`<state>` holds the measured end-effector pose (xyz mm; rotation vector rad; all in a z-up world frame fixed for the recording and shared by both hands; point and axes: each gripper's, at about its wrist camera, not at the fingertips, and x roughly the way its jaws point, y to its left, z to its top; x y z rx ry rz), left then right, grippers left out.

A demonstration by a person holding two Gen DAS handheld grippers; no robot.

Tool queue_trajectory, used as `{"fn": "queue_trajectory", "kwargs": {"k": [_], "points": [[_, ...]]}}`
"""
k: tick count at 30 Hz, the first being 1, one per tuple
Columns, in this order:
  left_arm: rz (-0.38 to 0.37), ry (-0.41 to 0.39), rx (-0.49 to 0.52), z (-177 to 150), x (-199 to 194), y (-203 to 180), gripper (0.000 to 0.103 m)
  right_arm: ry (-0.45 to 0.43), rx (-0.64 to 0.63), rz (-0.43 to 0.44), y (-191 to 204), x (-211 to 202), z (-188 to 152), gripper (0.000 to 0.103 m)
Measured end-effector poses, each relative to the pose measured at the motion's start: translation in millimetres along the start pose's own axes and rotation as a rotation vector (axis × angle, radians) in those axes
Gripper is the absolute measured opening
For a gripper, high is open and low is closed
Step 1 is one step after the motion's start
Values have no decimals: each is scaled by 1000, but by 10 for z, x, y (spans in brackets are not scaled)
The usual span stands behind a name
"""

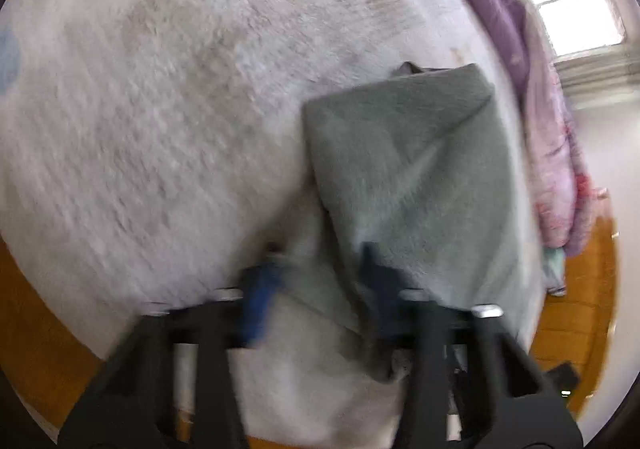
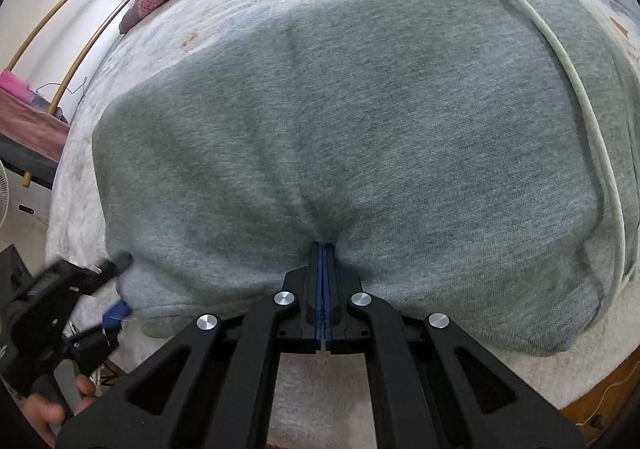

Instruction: Fold large clothes

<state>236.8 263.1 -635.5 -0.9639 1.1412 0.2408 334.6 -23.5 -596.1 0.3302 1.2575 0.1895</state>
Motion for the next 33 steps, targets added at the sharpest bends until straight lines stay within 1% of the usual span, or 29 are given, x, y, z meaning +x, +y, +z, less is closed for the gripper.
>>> {"fn": "queue_trajectory", "kwargs": {"k": [1,3,4,7,8,10,12,13,14,16,17,18,19,20,23,24,25,27,29,33], "points": [[-31,16,7,25,-2,-23,10,3,6,6,-7,1,7,0],[-38,16,49,55,-70,-130,8,7,8,11,-14,-2,-10,0],[-47,8,88,58,-139,-226,8,7,6,11,-24,-2,-28,0],[-88,-26,152,30,-395,-487,7,11,22,25,-48,-10,-17,0],[-90,-34,165,14,-449,-560,7,13,27,33,-49,-19,-9,1],[-132,-39,183,-25,-568,-716,7,9,30,62,-52,-58,20,3],[-136,-43,209,-54,-636,-837,7,-1,18,93,-97,-140,21,3],[-141,-43,219,-62,-671,-912,7,-17,7,114,-115,-216,26,11],[-156,-46,220,-74,-706,-940,7,-29,-6,144,-106,-283,33,16],[-168,-45,227,-95,-755,-1005,7,-64,-55,165,-55,-449,23,32],[-168,-42,230,-100,-770,-1042,7,-80,-79,175,-15,-517,11,36],[-165,-38,235,-109,-776,-1075,7,-101,-109,187,40,-611,-8,48],[-152,-37,250,-110,-776,-1144,7,-120,-131,207,79,-694,-25,55],[-143,-37,257,-107,-775,-1192,7,-137,-160,231,133,-770,-39,55],[-153,-24,269,-115,-803,-1345,7,-179,-261,294,350,-949,-42,56],[-157,-24,279,-120,-822,-1388,7,-191,-308,279,444,-972,-41,56],[-154,-25,294,-130,-839,-1425,7,-194,-351,282,528,-966,-40,56],[-151,-21,313,-144,-851,-1464,7,-189,-401,288,641,-928,-19,56],[-144,-16,325,-154,-855,-1509,7,-196,-416,304,699,-911,-3,56],[-154,-13,353,-236,-901,-1603,7,-195,-381,312,767,-766,26,56]]}}
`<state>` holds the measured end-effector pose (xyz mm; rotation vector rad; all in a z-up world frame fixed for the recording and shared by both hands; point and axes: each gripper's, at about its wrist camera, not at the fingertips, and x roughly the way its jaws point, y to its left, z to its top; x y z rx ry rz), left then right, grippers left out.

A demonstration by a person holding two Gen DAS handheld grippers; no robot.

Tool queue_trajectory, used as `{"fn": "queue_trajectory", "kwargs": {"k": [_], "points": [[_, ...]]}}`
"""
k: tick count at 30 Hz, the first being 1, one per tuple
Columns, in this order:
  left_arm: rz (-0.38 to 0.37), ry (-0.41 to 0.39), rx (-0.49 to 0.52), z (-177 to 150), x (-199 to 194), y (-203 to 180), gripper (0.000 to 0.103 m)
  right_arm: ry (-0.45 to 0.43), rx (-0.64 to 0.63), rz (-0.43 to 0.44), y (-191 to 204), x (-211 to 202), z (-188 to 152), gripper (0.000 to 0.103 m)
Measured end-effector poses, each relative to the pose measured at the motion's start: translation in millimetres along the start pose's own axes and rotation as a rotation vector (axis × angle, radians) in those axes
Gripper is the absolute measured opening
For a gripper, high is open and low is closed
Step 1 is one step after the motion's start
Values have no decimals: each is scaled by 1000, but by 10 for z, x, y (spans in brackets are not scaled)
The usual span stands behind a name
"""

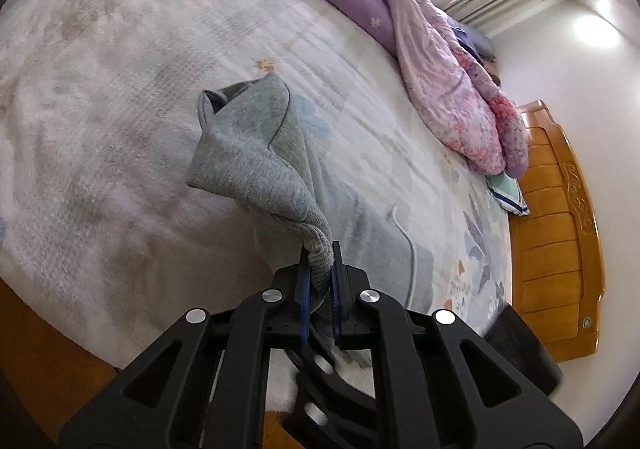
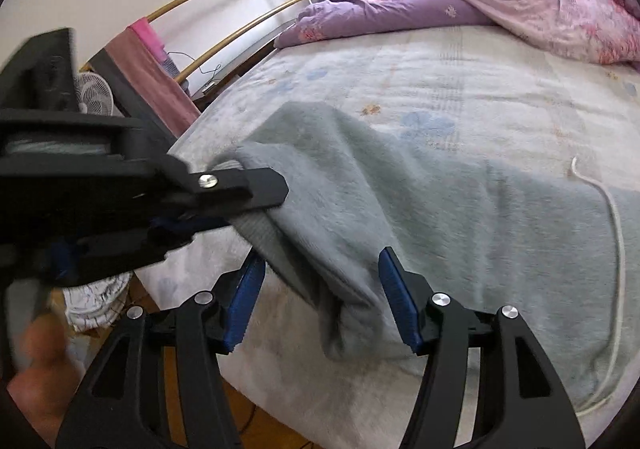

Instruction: Fold large clothes

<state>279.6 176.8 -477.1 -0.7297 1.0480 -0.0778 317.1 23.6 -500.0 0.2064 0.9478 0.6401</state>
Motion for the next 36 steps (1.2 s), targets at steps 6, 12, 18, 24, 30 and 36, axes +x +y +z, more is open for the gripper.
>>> {"fn": "queue_trajectory", "kwargs": {"k": [6,12,18,24,30,36], "points": [[2,26,25,-23,58,-104,10,-32,123,32,-137,41,129,13],[-85,-81,124,-40,-160,-469,63,-56,378,99,-496,-66,134,10],[87,-183,90,-65,-200,-522,65,-189,620,118,-974,-517,57,10],[154,-57,77,-260,354,-530,65,-289,809,67,-1525,-928,-217,9],[104,75,56,-535,955,-515,66,-360,905,-27,-1869,-1377,-552,8],[106,144,49,-667,1328,-603,70,-315,1093,-108,-2277,-1368,-1011,8]]}}
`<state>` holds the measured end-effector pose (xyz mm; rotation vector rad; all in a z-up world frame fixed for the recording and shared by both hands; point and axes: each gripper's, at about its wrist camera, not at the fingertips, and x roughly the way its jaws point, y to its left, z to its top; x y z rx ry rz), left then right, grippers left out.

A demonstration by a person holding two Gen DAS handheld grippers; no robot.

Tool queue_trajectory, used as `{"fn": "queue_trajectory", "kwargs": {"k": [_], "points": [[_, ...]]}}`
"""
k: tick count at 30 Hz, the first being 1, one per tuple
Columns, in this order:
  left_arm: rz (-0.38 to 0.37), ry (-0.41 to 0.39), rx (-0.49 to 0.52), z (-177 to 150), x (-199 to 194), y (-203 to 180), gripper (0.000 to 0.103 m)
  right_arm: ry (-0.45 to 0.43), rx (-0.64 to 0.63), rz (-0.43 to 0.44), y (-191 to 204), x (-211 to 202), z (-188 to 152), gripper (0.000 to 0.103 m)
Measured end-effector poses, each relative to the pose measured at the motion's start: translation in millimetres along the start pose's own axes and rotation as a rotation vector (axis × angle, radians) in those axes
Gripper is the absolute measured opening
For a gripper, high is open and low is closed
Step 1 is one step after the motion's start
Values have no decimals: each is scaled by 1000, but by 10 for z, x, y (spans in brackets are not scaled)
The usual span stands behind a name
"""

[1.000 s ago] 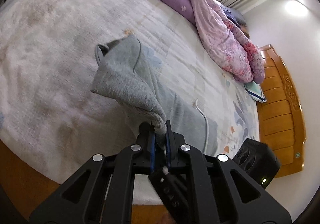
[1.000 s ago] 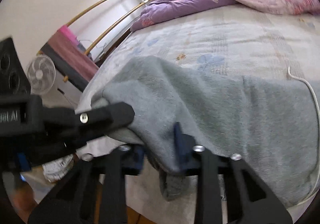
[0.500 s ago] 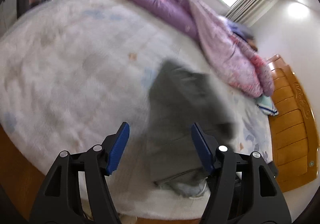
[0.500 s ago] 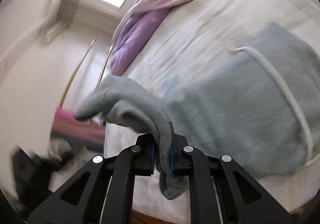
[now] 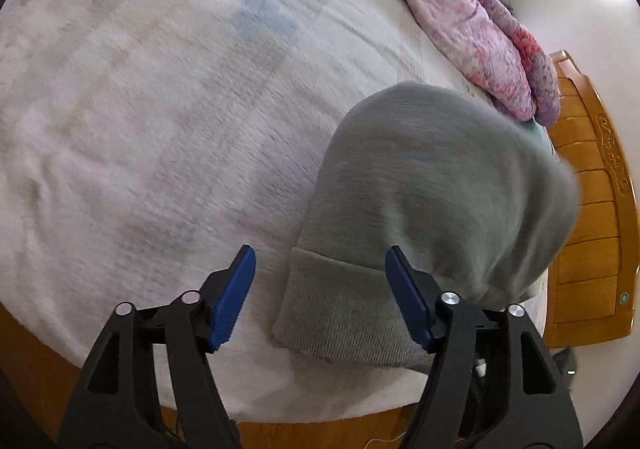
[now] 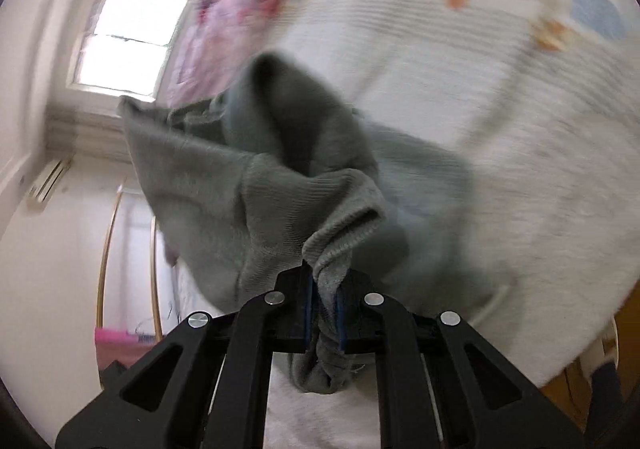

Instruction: Fold large clothes

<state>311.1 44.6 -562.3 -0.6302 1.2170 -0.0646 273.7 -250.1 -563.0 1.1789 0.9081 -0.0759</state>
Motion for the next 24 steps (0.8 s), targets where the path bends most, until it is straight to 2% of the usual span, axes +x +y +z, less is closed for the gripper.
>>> {"fn": "queue_trajectory", "kwargs": {"k": [2,3,6,8,10,13,18,21,22,24], "points": [[2,8,8,0,79,-38,70,14,40,-57,-192,48,53,9],[2,11,13,5,114,-57,72,45,69,-70,-277,111,82,15],[49,41,55,-1,261,-170,74,103,137,-43,-420,136,195,17],[68,30,59,36,265,-201,74,126,79,-81,-328,45,255,18],[30,-1,54,73,117,-242,74,134,30,-125,-257,-94,312,19],[-3,-57,105,117,-128,-424,74,85,-124,-226,-23,-407,400,19],[-75,-43,238,202,-109,-908,74,45,-357,-136,524,-419,470,19],[-56,5,287,277,156,-1089,73,33,-414,-128,767,-152,659,19],[-50,37,294,311,296,-1112,72,47,-418,-100,818,-26,735,19],[-21,68,291,367,466,-1115,71,83,-439,-114,845,259,871,19]]}}
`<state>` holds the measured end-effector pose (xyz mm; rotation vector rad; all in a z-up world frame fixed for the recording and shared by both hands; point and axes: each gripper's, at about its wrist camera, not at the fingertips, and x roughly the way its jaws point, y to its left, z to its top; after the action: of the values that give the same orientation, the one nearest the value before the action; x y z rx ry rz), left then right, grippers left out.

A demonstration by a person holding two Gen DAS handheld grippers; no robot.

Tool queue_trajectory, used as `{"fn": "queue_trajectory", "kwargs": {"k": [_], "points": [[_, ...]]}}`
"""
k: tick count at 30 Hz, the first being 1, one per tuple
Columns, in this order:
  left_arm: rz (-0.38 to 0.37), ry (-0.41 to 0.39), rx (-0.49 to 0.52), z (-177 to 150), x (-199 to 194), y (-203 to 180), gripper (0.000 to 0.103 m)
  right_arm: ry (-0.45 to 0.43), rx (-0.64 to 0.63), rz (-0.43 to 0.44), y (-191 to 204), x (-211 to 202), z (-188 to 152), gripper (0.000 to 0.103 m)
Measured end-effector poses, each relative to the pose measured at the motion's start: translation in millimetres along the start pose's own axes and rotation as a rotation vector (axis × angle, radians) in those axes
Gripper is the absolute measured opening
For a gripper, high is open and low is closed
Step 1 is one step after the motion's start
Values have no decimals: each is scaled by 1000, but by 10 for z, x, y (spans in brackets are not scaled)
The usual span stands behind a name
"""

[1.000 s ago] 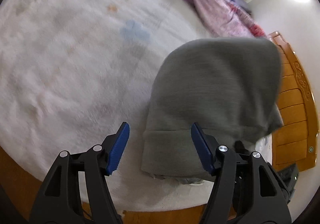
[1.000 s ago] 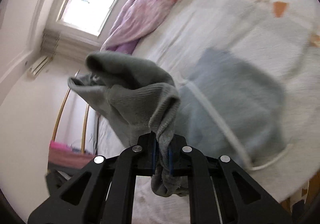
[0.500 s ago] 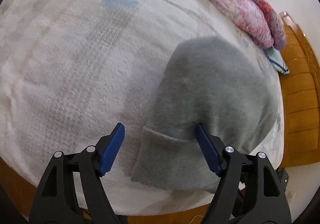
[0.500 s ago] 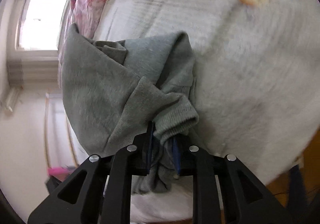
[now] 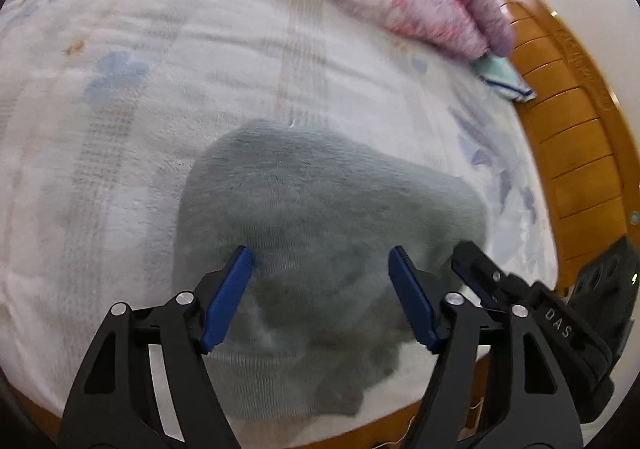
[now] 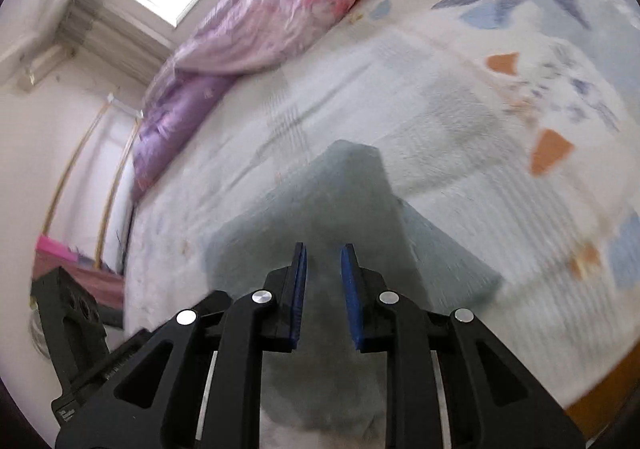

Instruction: Fold large clothes

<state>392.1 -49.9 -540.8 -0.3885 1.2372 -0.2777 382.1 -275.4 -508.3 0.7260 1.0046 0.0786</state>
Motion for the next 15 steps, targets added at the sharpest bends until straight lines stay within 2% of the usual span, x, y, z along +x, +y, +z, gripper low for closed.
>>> {"fn": "queue_trajectory", "kwargs": {"k": [2,4,7,9,12,15], "points": [[33,24,2,72,156,5,71,40,2,-8,-71,266,83,18],[46,45,4,139,287,0,71,74,19,-57,-182,493,100,14],[69,72,26,192,449,-33,71,133,80,-111,-408,716,118,14],[91,82,53,200,540,-70,72,150,95,-111,-513,780,100,15],[112,86,84,173,576,-133,77,149,35,-147,-500,805,79,18],[65,65,44,157,476,-74,78,156,67,-112,-538,739,82,19]]}}
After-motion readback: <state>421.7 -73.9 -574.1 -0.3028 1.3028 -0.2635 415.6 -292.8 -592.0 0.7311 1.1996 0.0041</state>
